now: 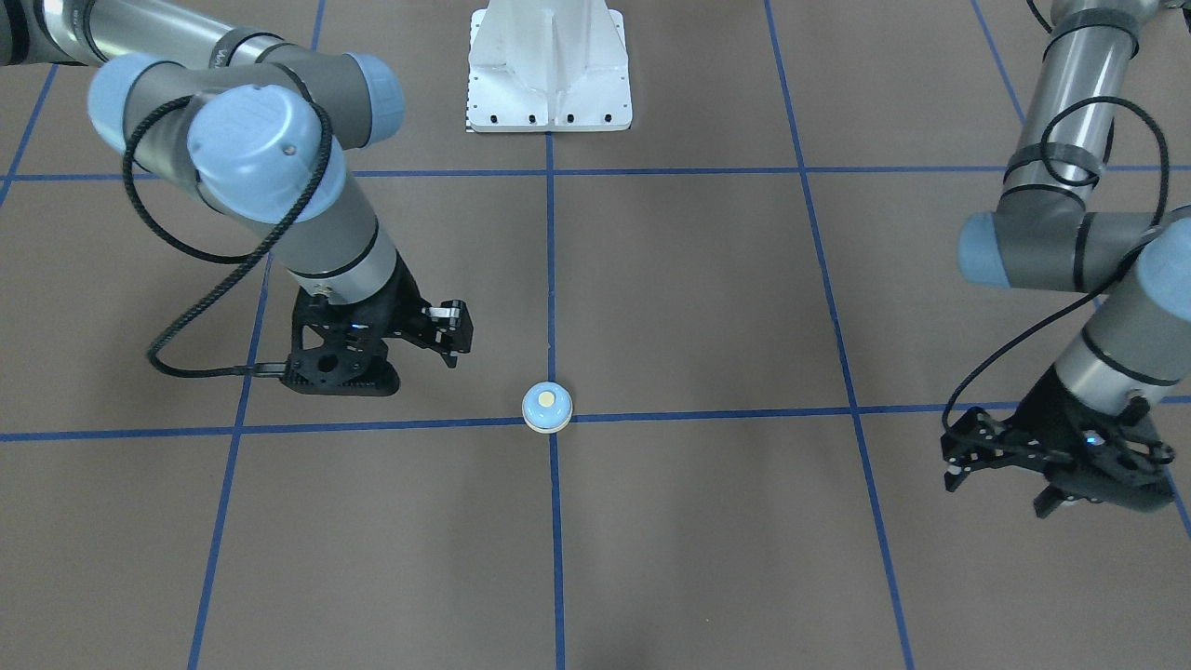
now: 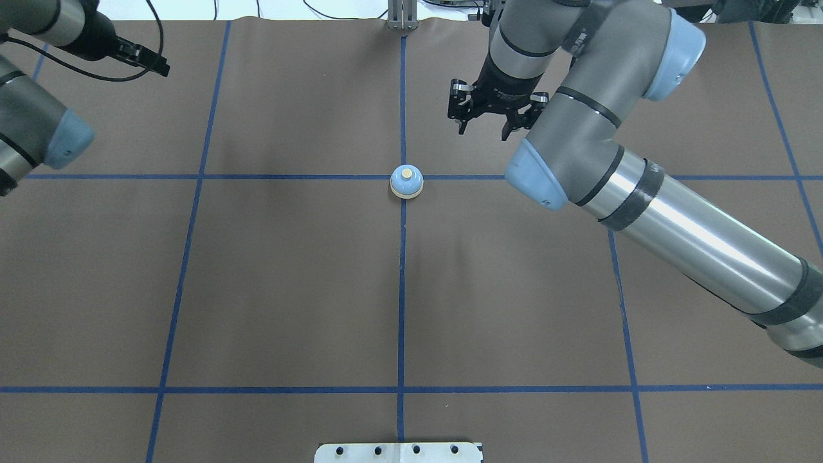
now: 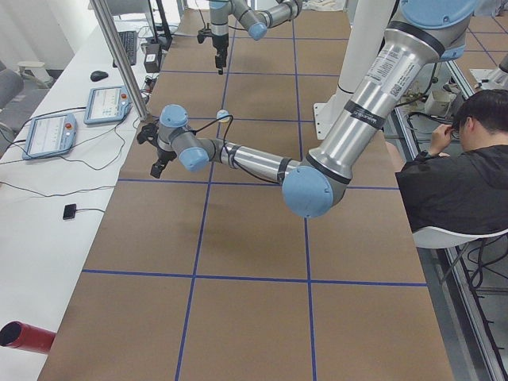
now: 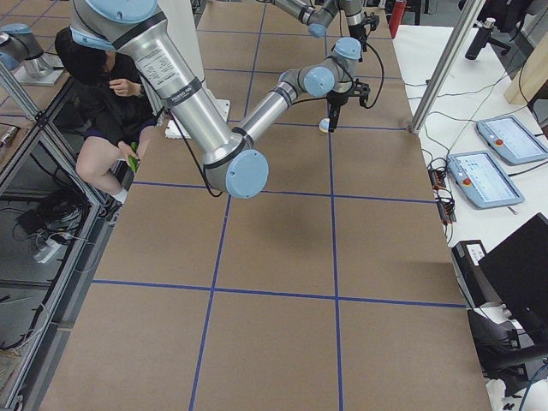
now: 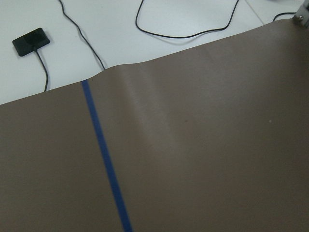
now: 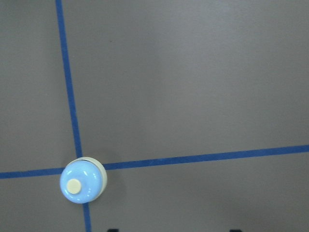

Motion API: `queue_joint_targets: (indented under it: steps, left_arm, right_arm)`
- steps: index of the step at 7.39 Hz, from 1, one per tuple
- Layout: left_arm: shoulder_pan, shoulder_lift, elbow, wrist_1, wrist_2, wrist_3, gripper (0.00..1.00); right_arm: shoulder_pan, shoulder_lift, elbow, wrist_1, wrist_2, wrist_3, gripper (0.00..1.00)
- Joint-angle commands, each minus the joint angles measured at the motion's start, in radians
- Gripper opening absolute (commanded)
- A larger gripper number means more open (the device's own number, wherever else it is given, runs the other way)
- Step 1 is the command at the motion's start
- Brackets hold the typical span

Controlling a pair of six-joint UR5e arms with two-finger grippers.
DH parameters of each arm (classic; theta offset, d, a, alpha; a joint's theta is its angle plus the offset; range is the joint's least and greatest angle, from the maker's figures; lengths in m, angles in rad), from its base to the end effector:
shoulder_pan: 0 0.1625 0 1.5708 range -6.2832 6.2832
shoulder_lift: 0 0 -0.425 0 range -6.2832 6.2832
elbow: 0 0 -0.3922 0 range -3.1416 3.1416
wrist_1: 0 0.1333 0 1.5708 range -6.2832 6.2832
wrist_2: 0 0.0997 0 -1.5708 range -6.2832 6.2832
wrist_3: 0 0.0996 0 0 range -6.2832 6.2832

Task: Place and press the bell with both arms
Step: 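Withdraw the left arm while the right gripper moves above the bell, then press down on the bell's cream button with the right gripper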

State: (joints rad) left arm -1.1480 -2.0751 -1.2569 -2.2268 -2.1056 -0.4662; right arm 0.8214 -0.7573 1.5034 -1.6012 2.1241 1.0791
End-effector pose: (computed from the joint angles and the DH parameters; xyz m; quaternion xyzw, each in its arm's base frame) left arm 0.2204 -0.6911 0.4425 0.2540 0.3878 0.0894 0.8815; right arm -0.4364 -0.5879 0.1868 0.0030 -0.4230 0.0535 0.9045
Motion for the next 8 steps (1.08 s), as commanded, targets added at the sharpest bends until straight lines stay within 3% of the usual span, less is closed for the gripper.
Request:
queue_joint_targets:
  steps: [1,4,8]
  left_arm:
    - [-0.064,0.070,-0.035,0.001,-0.059,0.069,1.00]
    - [-0.067,0.127,-0.082,-0.001,-0.059,0.077,0.99]
    - [-0.065,0.136,-0.091,-0.001,-0.060,0.075,0.99]
  right_arm:
    - [-0.045,0.030,-0.074,0.076,-0.022,0.006,0.00]
    - [-0.108,0.195,-0.282,0.076,-0.081,0.006,0.00]
    - [-0.133,0.199,-0.359,0.148,-0.124,-0.002,0.00]
